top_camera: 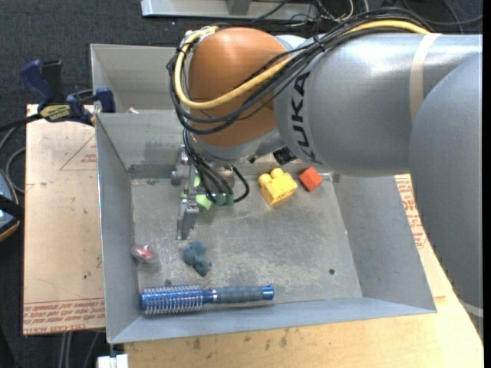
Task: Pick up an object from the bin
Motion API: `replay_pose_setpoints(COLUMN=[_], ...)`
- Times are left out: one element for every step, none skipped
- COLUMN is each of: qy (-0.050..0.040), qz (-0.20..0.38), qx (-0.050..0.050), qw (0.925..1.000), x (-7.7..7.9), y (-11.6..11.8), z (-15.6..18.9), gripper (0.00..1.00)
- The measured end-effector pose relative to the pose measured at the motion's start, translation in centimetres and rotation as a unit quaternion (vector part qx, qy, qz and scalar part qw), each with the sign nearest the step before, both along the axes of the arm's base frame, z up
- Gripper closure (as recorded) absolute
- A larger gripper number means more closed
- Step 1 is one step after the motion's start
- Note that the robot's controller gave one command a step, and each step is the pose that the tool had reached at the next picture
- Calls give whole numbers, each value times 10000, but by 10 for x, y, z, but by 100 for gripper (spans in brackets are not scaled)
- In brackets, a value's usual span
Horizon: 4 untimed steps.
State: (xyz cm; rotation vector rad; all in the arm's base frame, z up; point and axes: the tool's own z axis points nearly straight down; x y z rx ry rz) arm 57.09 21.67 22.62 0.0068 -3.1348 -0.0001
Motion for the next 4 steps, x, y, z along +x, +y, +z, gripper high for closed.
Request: replay_pose_setpoints(qy=[-16,-60,-55,-78], qz=[758,1767,1762,1846], qx=[-2,21,18,13], qw=[9971,9843,9843,9828], x=[-52,-65,-65,-68], y=[-39,-68,-68,-71], z=[-40,-137,-137,-7], gripper=[0,0,100,100])
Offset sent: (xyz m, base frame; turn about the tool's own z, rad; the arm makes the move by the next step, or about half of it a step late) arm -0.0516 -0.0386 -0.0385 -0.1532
